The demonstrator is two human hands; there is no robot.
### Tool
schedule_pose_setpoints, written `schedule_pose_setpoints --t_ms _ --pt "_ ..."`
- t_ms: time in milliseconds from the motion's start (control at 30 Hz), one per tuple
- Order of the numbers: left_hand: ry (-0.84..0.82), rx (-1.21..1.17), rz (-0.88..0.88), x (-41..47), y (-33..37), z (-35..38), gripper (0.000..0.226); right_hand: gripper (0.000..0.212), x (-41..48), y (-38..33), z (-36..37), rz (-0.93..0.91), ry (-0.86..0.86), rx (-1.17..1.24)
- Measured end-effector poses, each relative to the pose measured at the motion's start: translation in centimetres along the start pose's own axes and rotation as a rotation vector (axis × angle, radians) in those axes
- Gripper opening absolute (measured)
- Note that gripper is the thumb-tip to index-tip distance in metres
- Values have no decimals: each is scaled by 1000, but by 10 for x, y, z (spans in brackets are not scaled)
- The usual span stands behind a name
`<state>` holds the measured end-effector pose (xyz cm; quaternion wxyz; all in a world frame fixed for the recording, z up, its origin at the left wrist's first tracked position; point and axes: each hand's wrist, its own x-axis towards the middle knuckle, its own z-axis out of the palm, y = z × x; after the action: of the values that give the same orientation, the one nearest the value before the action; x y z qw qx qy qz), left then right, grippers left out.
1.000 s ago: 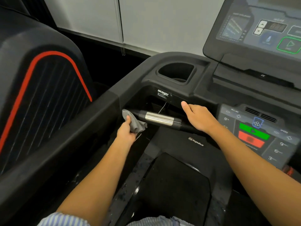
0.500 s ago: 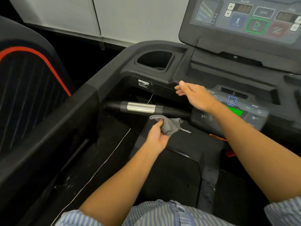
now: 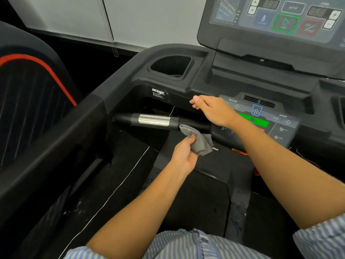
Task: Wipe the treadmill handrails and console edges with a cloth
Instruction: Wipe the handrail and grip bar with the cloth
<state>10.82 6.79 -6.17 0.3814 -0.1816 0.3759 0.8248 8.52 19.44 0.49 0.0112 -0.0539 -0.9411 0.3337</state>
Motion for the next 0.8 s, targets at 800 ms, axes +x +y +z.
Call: schedule_pose_setpoints --t_ms 800 --pt "-152 1659 638 1 19 -24 19 40 -4 1 2 -41 34 -64"
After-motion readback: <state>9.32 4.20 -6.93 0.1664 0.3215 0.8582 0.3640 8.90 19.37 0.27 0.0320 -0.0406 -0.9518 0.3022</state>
